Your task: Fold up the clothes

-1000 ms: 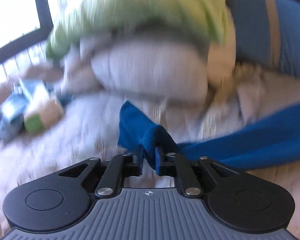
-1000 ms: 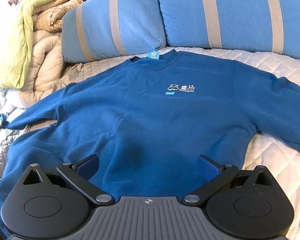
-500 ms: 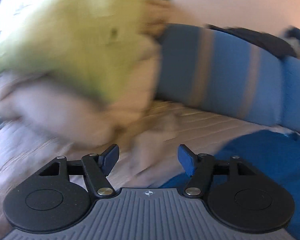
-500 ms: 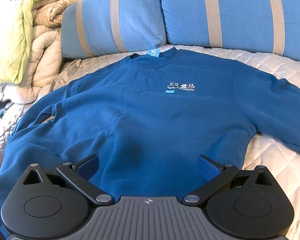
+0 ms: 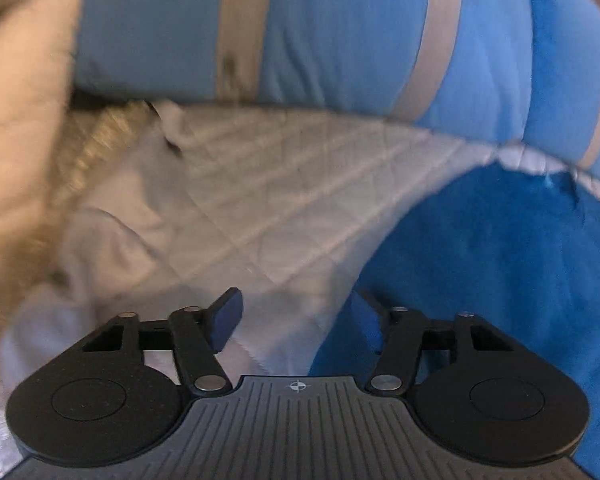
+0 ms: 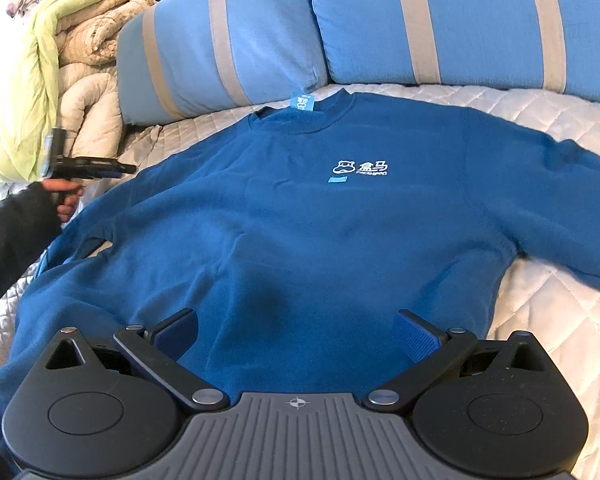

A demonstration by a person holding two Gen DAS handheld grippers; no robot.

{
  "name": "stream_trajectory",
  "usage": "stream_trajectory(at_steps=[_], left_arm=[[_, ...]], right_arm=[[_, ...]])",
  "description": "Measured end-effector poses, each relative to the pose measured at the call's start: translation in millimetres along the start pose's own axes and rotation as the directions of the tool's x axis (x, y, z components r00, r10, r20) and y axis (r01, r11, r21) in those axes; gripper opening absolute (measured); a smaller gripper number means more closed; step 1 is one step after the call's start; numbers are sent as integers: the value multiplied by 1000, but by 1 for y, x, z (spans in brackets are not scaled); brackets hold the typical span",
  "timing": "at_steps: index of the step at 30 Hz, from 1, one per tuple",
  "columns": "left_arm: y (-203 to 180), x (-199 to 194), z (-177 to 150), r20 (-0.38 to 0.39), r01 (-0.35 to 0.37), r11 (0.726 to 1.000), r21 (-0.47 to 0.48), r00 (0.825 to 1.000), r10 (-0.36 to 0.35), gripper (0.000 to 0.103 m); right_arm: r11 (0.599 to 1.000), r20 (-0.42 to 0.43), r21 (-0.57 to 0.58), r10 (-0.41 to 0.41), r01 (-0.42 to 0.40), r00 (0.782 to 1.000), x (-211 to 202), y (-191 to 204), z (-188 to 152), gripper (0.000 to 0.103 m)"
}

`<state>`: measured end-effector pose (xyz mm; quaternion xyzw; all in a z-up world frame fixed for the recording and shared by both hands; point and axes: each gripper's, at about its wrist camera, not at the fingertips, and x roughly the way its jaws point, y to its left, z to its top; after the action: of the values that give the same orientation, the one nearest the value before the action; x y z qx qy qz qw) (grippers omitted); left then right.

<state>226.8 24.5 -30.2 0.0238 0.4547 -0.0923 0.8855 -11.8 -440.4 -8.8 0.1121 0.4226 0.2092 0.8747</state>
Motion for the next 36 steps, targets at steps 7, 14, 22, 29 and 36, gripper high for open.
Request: stream_trajectory(at_steps=[7,14,22,29,36], left_arm=[[-26,19,3,-89,43,993,107,995,-34,3],[-35,-6,28,147,-237,961,146,965,216,3],[-32,-13,30,203,-383,920,83,910,361,4],[-15,-84,7,262,-361,932,-43,896,359,45],[-7,-181,-54,345,-301,943,-140,878,332,69]], right_arm=[[999,-7,28,16,-15,1000,3,-3,1,103],[999,-4,35,17,-16,1000,3,-2,0,103],[999,-1,37,13,-13,1000,3,-3,0,103],[999,0,32,9,-9,1000,3,-2,-1,103],[1000,-1,-2,-13,13,1000,1,4,-3,103]])
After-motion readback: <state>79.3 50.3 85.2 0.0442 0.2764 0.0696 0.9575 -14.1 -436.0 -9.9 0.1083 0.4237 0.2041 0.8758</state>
